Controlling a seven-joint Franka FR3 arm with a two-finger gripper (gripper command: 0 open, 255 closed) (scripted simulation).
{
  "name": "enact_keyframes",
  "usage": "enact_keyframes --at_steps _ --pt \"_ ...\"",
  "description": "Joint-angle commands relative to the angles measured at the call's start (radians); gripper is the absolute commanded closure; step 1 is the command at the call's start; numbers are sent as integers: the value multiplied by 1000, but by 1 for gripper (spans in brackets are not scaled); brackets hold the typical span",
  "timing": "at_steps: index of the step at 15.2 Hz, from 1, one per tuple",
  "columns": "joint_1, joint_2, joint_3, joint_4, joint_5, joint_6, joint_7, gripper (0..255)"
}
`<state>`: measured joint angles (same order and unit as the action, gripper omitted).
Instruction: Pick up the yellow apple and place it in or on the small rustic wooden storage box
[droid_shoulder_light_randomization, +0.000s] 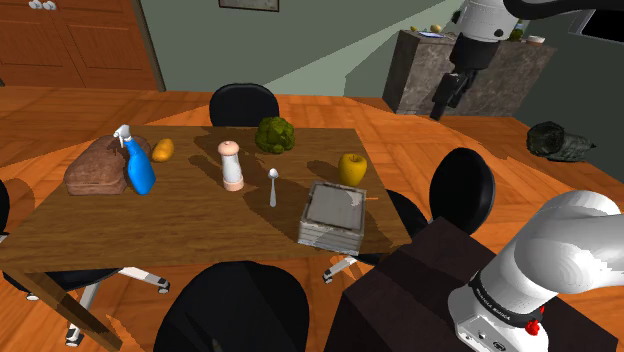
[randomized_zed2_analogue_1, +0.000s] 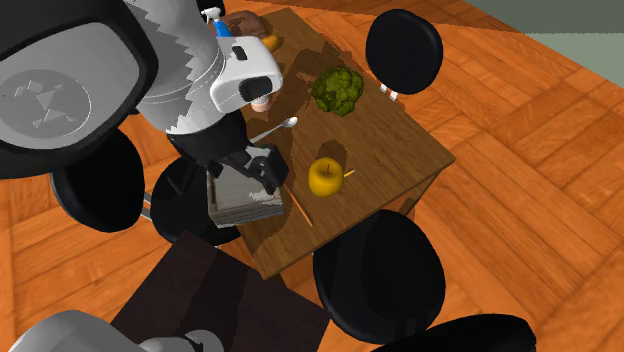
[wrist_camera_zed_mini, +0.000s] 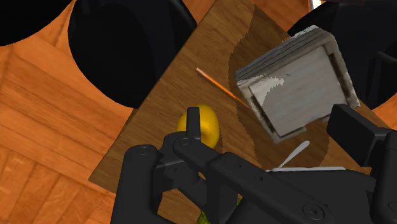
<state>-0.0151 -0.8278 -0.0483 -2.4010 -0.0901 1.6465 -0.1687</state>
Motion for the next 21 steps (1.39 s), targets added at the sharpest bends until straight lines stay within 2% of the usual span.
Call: enact_keyframes --at_steps 1,12,21 --pt "0 0 0 0 0 0 0 0" --pt "-4 440 -68 113 78 238 30 0" --pt "-8 819 -113 313 197 337 8 0"
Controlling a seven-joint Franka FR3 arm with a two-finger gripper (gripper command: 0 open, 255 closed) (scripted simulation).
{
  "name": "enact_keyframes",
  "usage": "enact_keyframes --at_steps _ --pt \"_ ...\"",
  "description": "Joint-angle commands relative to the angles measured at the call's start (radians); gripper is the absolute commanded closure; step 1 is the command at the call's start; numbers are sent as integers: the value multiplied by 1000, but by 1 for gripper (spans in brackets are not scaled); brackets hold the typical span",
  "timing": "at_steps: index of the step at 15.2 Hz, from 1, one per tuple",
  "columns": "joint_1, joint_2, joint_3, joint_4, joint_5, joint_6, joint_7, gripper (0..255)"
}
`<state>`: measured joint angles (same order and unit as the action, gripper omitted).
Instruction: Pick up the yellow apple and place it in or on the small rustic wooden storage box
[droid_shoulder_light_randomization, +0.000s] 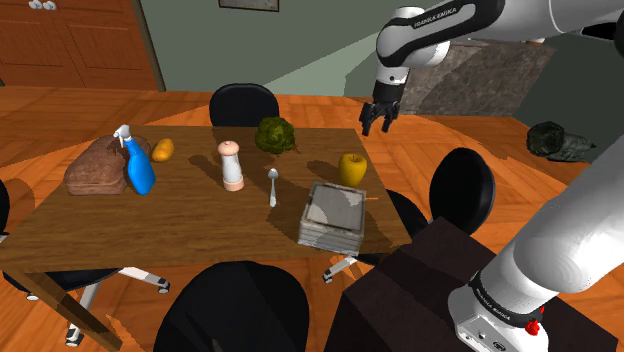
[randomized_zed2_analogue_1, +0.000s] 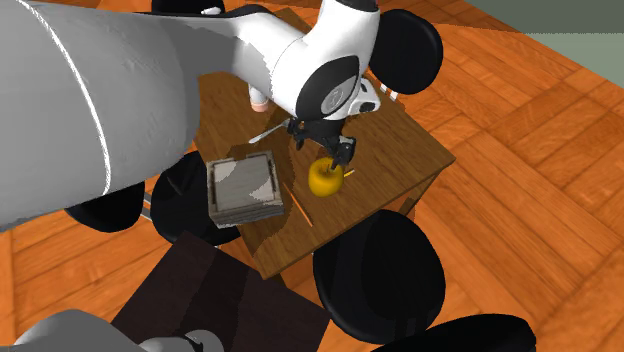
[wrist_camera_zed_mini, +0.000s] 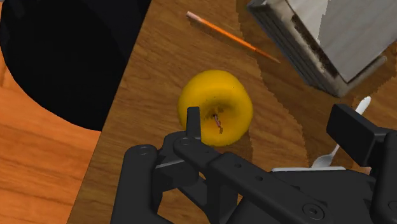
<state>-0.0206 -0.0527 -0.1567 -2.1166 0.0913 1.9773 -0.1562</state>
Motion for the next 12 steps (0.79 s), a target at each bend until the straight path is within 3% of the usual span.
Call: enact_keyframes --at_steps 1,8,12 --pt "-5 87 -7 56 32 10 -8 0" --pt "-36 365 -9 268 135 11 -28 0" --pt "-33 381 -4 234 143 60 -33 0"
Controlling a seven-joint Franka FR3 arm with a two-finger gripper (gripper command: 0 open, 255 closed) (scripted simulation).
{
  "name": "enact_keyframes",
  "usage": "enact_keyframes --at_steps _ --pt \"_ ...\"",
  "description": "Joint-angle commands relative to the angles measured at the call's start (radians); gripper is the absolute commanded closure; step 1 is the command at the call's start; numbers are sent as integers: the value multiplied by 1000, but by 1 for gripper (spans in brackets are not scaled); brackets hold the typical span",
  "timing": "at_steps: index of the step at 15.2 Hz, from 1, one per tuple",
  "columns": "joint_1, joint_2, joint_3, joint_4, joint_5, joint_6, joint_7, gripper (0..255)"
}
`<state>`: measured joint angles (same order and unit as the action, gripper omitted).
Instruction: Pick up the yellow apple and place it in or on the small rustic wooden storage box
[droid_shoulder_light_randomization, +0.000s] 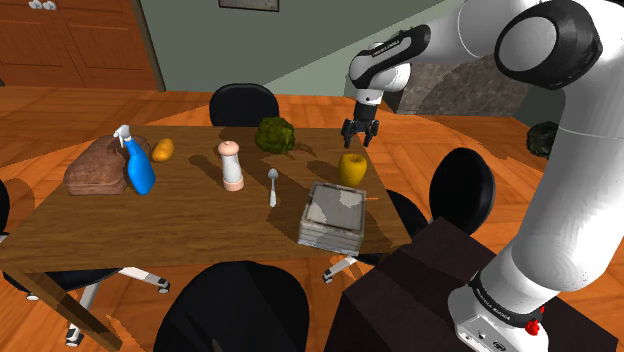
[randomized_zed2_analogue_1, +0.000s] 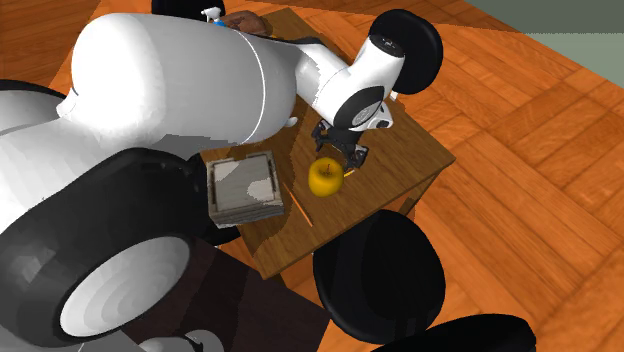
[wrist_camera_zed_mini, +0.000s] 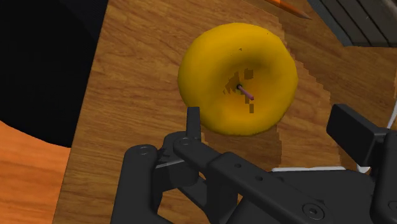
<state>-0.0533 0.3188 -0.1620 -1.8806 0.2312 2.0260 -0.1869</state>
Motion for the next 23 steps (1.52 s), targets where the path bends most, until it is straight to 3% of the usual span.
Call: enact_keyframes --at_steps 1,11,12,23 --pt "1 14 2 -9 5 23 -3 0" --pt "3 26 6 -28 11 54 -7 0" --pt "3 26 6 -28 11 54 -7 255" --pt "3 11 4 -21 6 32 -2 255"
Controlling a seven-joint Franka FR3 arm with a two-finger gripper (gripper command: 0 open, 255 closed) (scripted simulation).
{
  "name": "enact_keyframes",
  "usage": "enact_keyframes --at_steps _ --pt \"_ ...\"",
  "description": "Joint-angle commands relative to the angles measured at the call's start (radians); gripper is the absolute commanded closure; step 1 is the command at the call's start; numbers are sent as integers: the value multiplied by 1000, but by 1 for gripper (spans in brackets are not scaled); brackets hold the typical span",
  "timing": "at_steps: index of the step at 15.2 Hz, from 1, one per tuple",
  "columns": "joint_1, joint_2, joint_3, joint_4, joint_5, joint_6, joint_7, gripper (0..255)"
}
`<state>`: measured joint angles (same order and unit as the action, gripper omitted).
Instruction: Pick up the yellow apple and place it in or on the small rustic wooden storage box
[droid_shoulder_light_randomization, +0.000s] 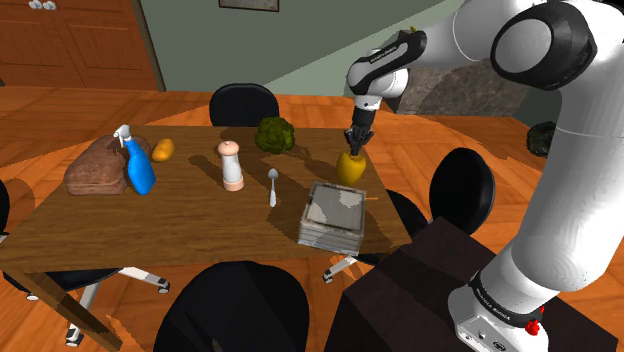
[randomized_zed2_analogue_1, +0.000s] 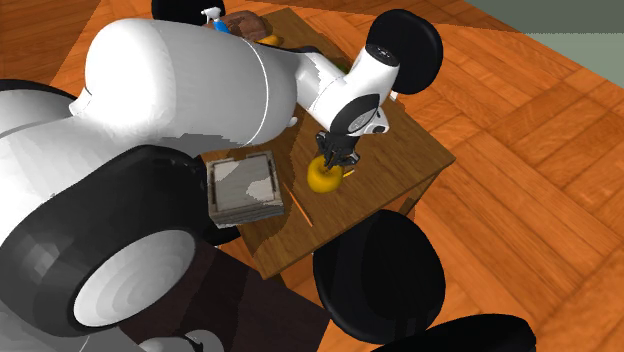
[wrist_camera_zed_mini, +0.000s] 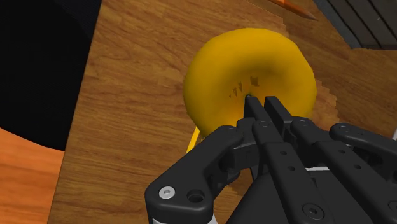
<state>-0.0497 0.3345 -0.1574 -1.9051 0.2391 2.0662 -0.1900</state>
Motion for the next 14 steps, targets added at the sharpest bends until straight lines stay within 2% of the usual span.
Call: enact_keyframes --at_steps 1,14 --pt "0 -11 -1 8 -4 -19 4 255" --pt "2 -88 -9 84 -30 -167 38 255"
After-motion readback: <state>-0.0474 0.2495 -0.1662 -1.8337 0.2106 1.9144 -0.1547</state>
